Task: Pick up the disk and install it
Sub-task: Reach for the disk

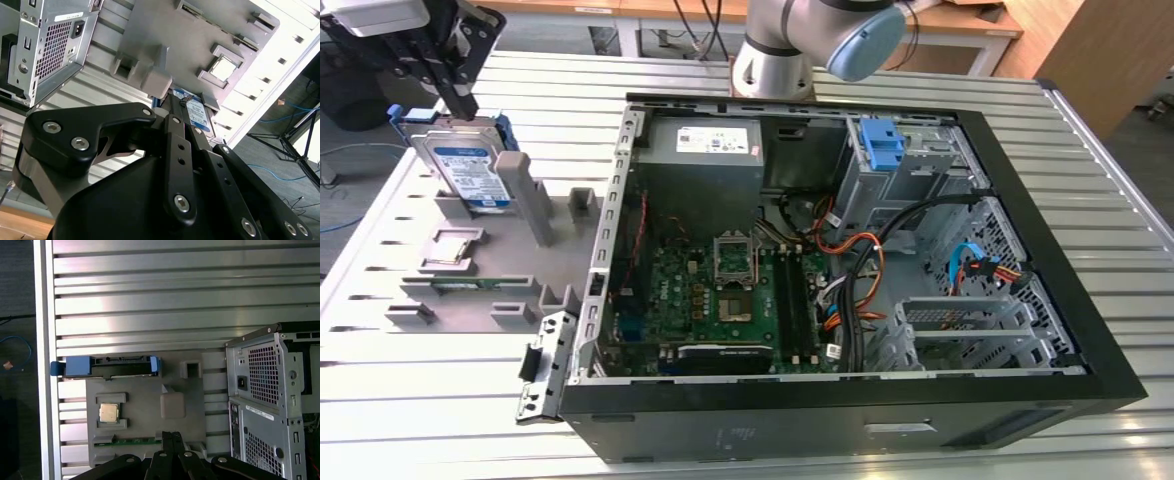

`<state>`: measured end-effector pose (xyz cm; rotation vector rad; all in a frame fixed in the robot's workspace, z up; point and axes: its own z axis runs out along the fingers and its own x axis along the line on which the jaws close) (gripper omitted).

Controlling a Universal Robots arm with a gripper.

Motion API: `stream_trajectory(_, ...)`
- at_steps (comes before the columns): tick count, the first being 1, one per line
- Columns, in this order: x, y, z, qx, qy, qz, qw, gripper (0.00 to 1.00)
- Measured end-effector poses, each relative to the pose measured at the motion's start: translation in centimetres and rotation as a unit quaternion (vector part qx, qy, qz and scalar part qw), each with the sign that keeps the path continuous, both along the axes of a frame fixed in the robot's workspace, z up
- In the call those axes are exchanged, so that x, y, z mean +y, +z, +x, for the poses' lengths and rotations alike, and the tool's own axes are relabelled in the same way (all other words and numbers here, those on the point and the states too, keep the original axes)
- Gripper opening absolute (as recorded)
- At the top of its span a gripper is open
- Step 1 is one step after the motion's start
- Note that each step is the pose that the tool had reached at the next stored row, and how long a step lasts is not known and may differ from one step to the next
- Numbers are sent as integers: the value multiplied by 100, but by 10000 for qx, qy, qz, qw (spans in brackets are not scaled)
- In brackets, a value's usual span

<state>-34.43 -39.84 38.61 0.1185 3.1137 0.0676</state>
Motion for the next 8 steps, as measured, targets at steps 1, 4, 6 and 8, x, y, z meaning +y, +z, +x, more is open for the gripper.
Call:
stream_trajectory(1, 0, 0, -2, 0, 0, 0, 10000, 11)
stream_trajectory(4, 0, 0, -12, 0, 0, 0, 10000, 11)
stream_trajectory(6, 0, -1, -20, 0, 0, 0, 10000, 11)
stream_trajectory(8, 0, -1, -28, 0, 0, 0, 10000, 11)
